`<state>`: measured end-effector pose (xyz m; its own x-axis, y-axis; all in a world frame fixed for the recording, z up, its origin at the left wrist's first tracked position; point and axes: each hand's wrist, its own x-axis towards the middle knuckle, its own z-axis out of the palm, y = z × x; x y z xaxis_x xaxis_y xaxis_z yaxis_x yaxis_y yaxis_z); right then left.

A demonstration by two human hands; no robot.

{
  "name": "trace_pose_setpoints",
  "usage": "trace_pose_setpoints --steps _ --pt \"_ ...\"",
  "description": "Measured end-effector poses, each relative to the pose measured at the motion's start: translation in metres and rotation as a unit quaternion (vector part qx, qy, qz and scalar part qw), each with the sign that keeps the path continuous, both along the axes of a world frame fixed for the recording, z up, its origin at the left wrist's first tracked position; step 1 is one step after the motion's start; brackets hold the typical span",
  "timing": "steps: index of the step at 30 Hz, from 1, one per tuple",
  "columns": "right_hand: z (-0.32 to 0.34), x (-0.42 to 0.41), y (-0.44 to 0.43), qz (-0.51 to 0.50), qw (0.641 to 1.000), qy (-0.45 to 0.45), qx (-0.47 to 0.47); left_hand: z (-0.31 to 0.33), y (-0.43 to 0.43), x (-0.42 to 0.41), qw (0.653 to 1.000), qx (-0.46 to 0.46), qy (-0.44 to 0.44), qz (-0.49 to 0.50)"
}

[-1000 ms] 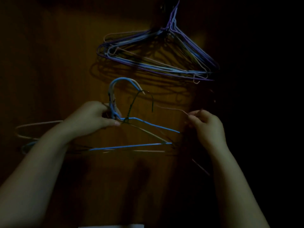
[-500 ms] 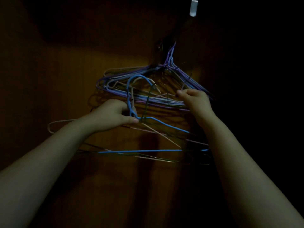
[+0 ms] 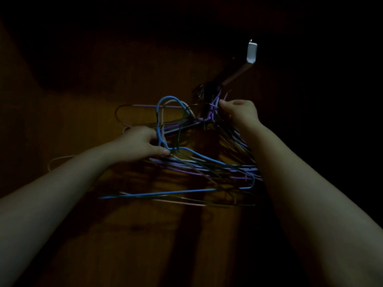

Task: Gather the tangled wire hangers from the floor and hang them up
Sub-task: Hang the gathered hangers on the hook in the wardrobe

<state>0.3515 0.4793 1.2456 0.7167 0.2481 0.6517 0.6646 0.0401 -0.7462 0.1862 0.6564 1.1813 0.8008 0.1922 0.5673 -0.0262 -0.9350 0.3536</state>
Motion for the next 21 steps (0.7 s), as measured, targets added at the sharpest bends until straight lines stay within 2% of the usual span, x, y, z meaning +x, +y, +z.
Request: trace_pose_setpoints --steps 8,15,21 --pt "0.002 0.002 0.014 -0.049 0.996 -0.049 -0.058 0.001 0.007 0.009 0.999 -0.032 0.002 -0.030" --pt "-0.007 0.003 0.015 -0.058 0.996 -0.005 -0.066 -0.005 0.003 0.012 0.996 -0.072 0.010 -0.050" --pt "-0.008 -0.004 0.014 -0.069 0.995 -0.004 -0.072 -0.015 -0.003 0.001 0.996 -0.065 0.013 -0.055"
